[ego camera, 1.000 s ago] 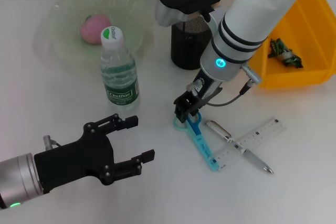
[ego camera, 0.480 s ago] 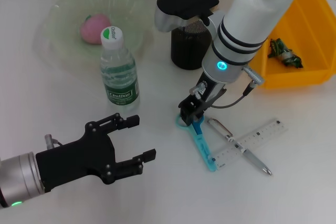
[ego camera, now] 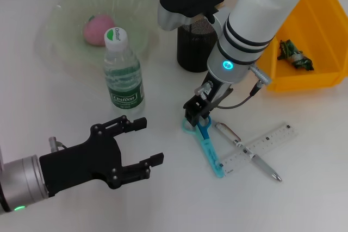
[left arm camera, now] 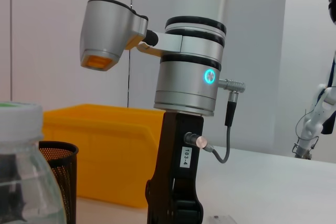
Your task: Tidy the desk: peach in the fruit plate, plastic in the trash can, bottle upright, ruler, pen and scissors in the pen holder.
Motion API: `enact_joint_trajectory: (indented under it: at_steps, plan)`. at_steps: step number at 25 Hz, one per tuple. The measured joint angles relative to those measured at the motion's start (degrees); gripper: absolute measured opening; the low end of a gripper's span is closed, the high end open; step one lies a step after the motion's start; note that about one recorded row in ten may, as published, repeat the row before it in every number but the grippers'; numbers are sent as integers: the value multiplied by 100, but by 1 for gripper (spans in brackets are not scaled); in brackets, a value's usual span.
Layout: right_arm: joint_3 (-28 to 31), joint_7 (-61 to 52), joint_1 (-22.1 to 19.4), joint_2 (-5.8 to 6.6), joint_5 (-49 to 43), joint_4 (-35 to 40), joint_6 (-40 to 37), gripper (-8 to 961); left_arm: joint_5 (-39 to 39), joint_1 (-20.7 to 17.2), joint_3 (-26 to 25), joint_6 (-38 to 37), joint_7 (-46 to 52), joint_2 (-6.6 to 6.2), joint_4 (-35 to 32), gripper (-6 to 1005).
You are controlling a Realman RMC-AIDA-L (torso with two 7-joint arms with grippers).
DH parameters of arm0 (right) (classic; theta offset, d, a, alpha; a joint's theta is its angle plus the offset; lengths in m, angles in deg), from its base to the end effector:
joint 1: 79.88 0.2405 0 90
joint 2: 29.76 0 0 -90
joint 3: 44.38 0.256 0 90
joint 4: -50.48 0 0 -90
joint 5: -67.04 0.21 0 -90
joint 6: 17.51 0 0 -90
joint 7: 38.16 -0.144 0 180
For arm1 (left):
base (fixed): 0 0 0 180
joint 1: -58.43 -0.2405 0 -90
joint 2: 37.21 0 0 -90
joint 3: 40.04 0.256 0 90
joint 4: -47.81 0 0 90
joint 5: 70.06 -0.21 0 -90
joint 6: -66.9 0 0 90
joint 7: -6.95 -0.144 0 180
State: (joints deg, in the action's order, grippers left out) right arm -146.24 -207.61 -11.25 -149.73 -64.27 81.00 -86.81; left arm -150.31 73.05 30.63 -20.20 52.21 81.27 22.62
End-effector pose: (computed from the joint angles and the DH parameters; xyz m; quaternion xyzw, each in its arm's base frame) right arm 0.1143 0.3852 -0.1180 -0.8711 0.4025 -0.2474 0.1339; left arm -0.2928 0.2365 -0.0546 -0.9302 -0.1066 -0.3129 0.1598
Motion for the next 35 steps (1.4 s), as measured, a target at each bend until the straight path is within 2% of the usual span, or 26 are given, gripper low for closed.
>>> enact_joint_trajectory:
  at_steps: [35]
  plan:
    - [-127, 0, 1, 0, 86, -47, 136, 266, 10, 143, 25, 84, -17, 18, 58, 769]
